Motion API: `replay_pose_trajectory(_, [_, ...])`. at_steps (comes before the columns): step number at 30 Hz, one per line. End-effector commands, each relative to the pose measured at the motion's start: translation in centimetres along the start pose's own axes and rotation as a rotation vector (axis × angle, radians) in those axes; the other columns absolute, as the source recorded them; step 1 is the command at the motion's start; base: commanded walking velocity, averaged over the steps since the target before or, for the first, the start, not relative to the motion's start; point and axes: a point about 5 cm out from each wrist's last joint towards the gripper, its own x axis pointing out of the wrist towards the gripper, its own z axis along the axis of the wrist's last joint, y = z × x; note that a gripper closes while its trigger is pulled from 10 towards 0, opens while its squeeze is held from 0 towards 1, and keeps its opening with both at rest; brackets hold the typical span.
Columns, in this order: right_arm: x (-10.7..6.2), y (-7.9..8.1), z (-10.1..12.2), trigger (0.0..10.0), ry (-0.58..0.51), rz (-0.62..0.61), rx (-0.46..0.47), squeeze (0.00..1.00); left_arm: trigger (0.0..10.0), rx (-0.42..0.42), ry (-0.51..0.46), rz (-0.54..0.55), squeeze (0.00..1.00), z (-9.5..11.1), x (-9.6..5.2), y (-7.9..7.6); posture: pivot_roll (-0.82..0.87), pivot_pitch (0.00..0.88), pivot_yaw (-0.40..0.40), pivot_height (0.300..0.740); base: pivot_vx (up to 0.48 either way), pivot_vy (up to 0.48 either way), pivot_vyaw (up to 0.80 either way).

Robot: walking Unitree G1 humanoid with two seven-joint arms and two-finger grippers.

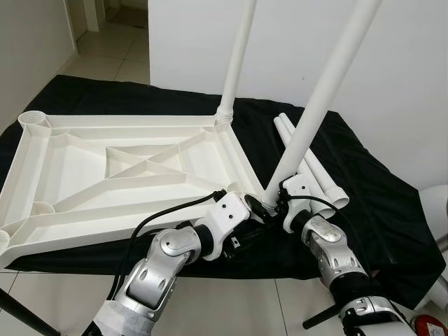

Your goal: Building children table

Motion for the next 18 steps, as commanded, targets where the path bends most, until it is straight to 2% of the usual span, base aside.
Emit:
replay_pose_trajectory(1, [0.1, 0.1, -0.4, 3.5, 0.025, 0.024, -0.001, 0.00, 10.0, 0.008, 0.001, 0.043, 0.00, 0.1, 0.1, 0.0, 0.05, 0.000, -0.144, 0.740, 0.000, 0.000, 0.00])
replay_pose_trajectory(2, [0.1, 0.2, -0.5, 2.2, 0.027, 0.027, 0.000, 0.00, 10.0, 0.008, 0.002, 0.044, 0.00, 0.1, 0.1, 0.0, 0.05, 0.000, -0.144, 0.740, 0.000, 0.000, 0.00])
replay_pose_trajectory(3, [0.1, 0.2, -0.5, 2.2, 0.027, 0.027, 0.000, 0.00, 10.0, 0.008, 0.002, 0.044, 0.00, 0.1, 0.1, 0.0, 0.05, 0.000, -0.144, 0.740, 0.000, 0.000, 0.00])
replay_pose_trajectory(4, [0.1, 0.3, -0.7, 0.0, 0.029, 0.030, 0.012, 0.00, 10.0, 0.009, 0.003, 0.045, 0.00, 0.0, 0.1, 0.0, 0.05, 0.000, -0.146, 0.740, 0.000, 0.000, 0.00])
replay_pose_trajectory(10, [0.0, 0.6, -1.3, 0.0, 0.033, 0.037, 0.037, 0.00, 10.0, 0.011, 0.004, 0.047, 0.00, 0.0, 0.1, 0.0, 0.05, 0.000, -0.145, 0.740, 0.000, 0.000, 0.00])
replay_pose_trajectory(11, [-0.1, 0.8, -1.6, 3.5, 0.036, 0.037, 0.044, 0.00, 10.0, 0.011, 0.004, 0.045, 0.00, 0.0, 0.1, 0.0, 0.05, 0.000, -0.144, 0.740, 0.000, 0.000, 0.00])
replay_pose_trajectory(14, [-0.3, 0.9, -1.8, 3.5, 0.042, 0.030, 0.052, 0.00, 10.0, 0.012, 0.004, 0.044, 0.00, 0.0, 0.1, 0.0, 0.05, 0.000, -0.144, 0.740, 0.000, 0.000, 0.00])
replay_pose_trajectory(15, [-0.3, 1.0, -2.1, 10.0, 0.046, 0.023, 0.058, 0.00, 10.0, 0.012, 0.004, 0.042, 0.00, 0.0, 0.1, -0.1, 0.05, 0.000, -0.143, 0.740, 0.000, 0.000, 0.00])
replay_pose_trajectory(18, [-0.4, 1.4, -2.4, 10.0, 0.056, -0.011, 0.069, 0.00, 10.0, 0.014, 0.003, 0.038, 0.00, 0.0, 0.2, -0.1, 0.05, 0.000, -0.142, 0.740, 0.000, 0.000, 0.00])
